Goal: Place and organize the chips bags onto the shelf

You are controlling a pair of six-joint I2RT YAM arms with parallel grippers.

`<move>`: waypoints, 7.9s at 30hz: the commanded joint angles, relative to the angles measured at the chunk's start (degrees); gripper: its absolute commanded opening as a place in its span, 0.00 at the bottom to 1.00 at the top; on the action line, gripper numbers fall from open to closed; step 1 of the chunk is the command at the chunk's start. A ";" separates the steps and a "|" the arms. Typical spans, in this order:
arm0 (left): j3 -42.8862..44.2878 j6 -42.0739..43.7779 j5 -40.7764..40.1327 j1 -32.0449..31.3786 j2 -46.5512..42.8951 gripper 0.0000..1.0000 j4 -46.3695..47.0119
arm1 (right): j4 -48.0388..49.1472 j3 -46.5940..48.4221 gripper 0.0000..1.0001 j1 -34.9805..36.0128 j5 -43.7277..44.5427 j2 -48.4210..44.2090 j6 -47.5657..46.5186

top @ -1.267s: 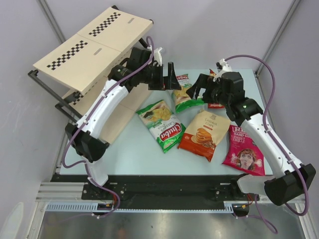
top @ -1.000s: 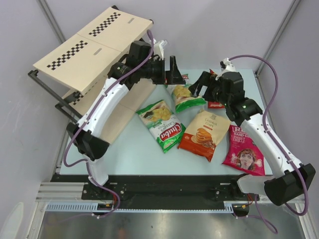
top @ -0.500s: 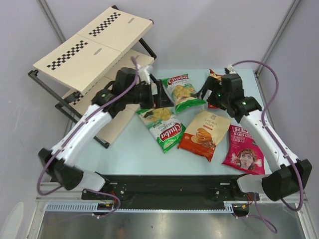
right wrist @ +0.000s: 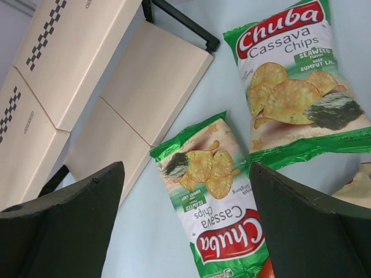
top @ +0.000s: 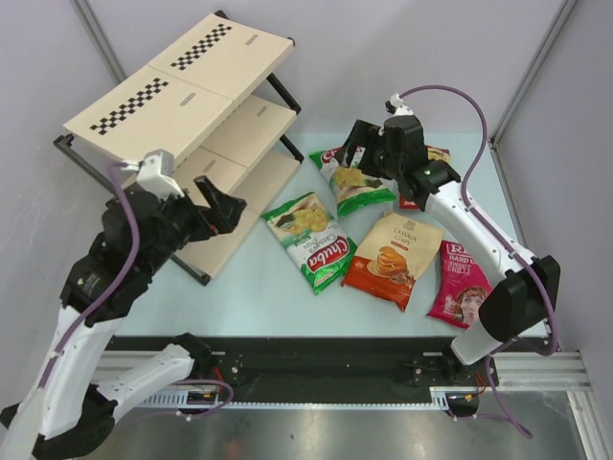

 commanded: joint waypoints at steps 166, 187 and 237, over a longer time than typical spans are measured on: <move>-24.42 31.52 6.69 17.93 0.25 0.00 5.17 | 17.58 -12.73 0.88 -32.76 -29.00 -0.11 11.28; -21.08 28.19 12.76 15.90 1.21 0.00 5.08 | 12.48 -2.01 0.94 -24.68 -22.33 5.51 1.79; -15.04 5.33 20.94 30.06 22.39 0.00 18.62 | 6.80 -3.76 0.00 -21.25 -25.58 7.11 -7.52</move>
